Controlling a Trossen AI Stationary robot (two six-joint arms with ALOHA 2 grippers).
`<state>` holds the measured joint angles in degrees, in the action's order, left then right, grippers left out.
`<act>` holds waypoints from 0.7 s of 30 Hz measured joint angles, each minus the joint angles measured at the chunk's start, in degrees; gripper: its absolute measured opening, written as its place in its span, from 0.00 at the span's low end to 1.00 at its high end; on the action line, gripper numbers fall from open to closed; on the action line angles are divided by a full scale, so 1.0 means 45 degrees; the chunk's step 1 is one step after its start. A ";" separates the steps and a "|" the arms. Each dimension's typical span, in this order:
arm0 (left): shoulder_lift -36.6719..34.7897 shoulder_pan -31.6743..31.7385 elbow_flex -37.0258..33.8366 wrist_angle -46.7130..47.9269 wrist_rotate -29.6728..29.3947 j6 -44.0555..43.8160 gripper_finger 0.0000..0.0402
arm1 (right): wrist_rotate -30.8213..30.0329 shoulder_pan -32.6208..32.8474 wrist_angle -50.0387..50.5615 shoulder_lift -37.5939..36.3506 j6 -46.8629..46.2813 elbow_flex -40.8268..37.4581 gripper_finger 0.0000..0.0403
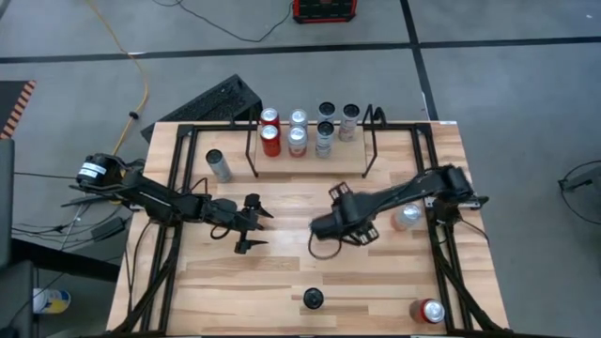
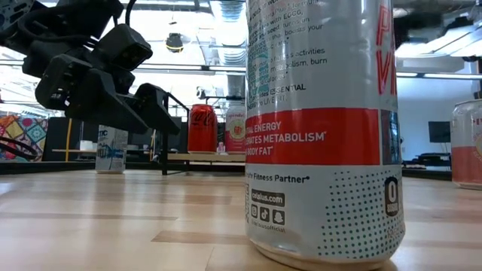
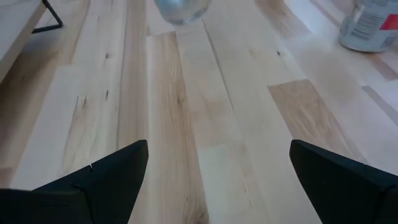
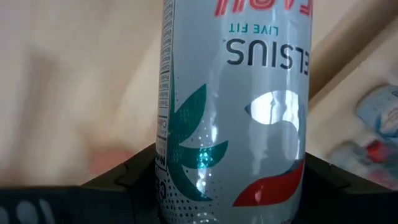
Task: Place canned beverage on shelf
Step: Put the right white pink soda can on the shelf and align with other white pink soda can
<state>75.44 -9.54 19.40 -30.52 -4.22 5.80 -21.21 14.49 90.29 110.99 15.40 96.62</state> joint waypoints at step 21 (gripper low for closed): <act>0.0803 0.0467 0.0110 -0.5520 0.2178 -0.3033 0.94 | -0.7891 0.2149 -0.0083 -0.1491 0.3582 -0.0506 0.70</act>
<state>79.05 -7.44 19.89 -55.36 5.59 -7.85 -56.72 24.16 89.91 104.28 31.52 94.35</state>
